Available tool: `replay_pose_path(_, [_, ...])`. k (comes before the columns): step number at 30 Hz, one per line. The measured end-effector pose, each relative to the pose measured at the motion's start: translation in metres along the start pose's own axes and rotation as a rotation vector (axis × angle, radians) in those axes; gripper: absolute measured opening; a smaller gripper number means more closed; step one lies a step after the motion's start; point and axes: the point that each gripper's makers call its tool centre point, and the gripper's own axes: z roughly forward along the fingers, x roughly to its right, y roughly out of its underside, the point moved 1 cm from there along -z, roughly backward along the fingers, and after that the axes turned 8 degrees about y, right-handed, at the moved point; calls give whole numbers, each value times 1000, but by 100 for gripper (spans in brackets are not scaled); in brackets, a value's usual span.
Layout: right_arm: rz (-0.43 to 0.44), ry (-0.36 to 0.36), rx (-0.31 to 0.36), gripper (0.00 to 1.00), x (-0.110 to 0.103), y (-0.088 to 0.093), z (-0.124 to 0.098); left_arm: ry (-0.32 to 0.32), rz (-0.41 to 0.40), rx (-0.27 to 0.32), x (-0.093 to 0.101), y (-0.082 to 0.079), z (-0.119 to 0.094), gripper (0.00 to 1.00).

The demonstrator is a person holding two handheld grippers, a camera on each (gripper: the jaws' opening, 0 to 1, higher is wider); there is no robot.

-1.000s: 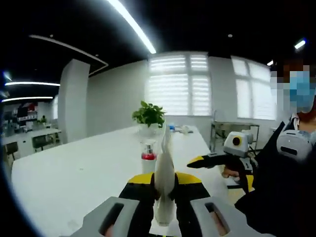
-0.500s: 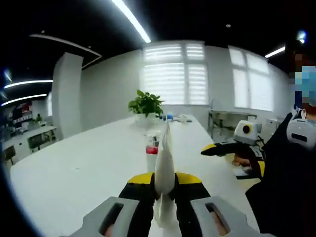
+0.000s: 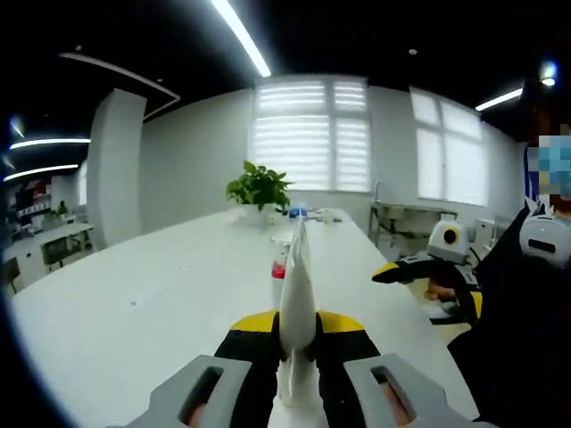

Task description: Arrange the skincare products in the storage area until every visible bottle or jar stands upright without overlapping.

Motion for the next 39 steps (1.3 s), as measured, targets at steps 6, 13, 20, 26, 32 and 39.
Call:
replay_pose_path(6, [9,3,-5,99,9,3,-4,24,-10,-41,-9,10,7,13])
replay_pose_path(13, [18,11,-28,100,10,10,-6,41,-1,-43,-15,6,19,13])
replay_pose_path(20, [23,28,-31,100,18,11,-11,55,-7,-29,-19,7,30,13])
replay_pose_path(26, [15,36,-23,100,25,10,-14,64,-19,21,-21,6,37,14])
replay_pose_path(32, [5,19,-26,99,18,11,-14,82,15,23,-18,4,44,14])
replay_pose_path(39, [3,15,-26,99,14,13,-13,83,21,26,-23,2,47,14])
